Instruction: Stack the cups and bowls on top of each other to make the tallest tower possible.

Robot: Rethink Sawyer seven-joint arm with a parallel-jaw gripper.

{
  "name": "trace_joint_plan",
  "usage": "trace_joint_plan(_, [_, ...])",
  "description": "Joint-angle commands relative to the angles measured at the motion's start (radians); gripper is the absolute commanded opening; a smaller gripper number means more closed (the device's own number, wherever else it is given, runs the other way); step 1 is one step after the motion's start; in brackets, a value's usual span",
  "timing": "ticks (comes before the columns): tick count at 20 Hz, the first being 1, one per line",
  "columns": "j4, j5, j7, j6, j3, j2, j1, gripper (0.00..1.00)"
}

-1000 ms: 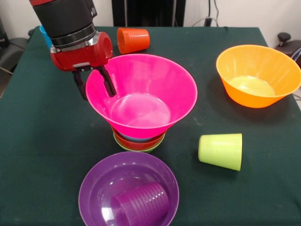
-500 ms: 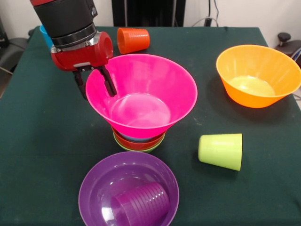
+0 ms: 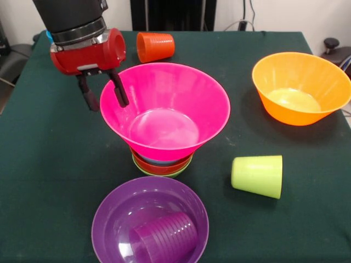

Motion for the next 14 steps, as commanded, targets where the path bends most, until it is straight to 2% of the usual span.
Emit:
trace_joint_plan(1, [0.003,0.005,-0.065,0.127,-0.030,-0.035,-0.013,1.00])
trace_joint_plan(9, [0.016,0.070,-0.079,0.259,-0.005,-0.142,-0.027,1.00])
trace_joint_plan(14, [0.000,0.112,-0.059,0.366,-0.004,-0.217,-0.008,1.00])
